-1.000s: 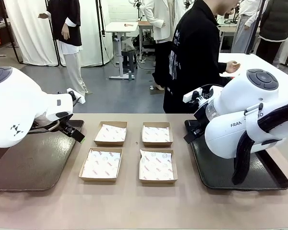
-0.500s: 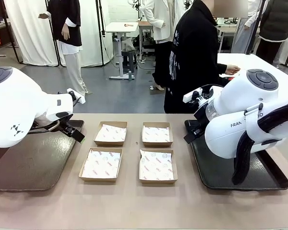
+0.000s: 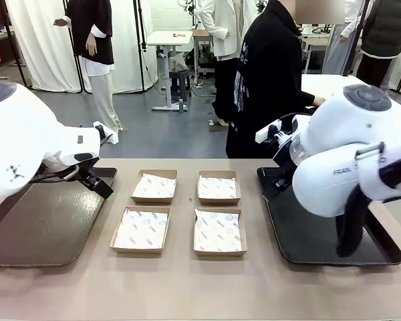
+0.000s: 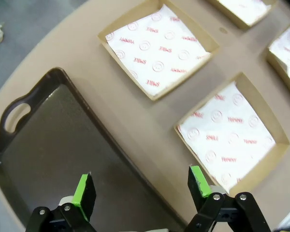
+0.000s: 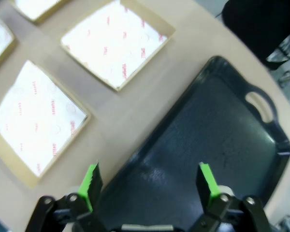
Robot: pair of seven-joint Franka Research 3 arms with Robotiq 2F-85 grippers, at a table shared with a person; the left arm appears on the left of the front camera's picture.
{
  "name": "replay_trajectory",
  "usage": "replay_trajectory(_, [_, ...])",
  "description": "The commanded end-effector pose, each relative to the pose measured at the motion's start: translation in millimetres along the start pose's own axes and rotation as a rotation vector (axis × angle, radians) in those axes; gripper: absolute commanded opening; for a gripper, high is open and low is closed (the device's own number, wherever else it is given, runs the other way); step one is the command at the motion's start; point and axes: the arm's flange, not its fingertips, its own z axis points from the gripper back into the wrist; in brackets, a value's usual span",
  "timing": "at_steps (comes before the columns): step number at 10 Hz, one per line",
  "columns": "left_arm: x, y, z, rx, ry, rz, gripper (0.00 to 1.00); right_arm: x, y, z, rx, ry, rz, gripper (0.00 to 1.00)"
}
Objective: Individually package the donuts and arrange them on the tray.
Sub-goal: Pick up one Paper togo box.
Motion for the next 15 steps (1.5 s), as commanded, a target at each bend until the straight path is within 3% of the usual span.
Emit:
replay_trajectory(1, [-75, -26, 71, 0.001, 0.055, -0.1, 1.0, -74, 20, 64, -0.047, 0.071, 0.06, 1.0])
replay_trajectory(4, [-117, -29, 103, -0.05, 0.106, -0.115, 1.0, -117, 24, 92, -0.085, 0.156, 0.112, 1.0])
replay_trajectory(5, [-12, -7, 78, -0.027, 0.094, -0.11, 1.0, -14, -6, 73, -0.048, 0.117, 0.049, 1.0])
replay_trajectory(7, [-12, -7, 78, -0.027, 0.094, -0.11, 1.0, -14, -6, 73, -0.048, 0.117, 0.049, 1.0])
replay_trajectory(8, [-19, -6, 103, -0.034, 0.109, -0.12, 1.0, -21, -6, 94, -0.062, 0.143, 0.062, 1.0])
replay_trajectory(9, [-22, 15, 106, -0.288, 0.033, 0.108, 1.0, -25, -28, 89, 0.217, 0.062, -0.099, 1.0])
replay_trajectory(11, [-32, 63, 106, -0.706, -0.161, 0.401, 1.0, -48, -95, 82, 0.617, -0.131, -0.495, 1.0])
replay_trajectory(13, [-44, 90, 97, -0.921, -0.21, 0.556, 1.0, -70, -131, 67, 0.76, -0.171, -0.668, 1.0])
replay_trajectory(15, [-59, 107, 88, -0.962, -0.144, 0.708, 1.0, -93, -157, 59, 0.797, -0.162, -0.772, 1.0])
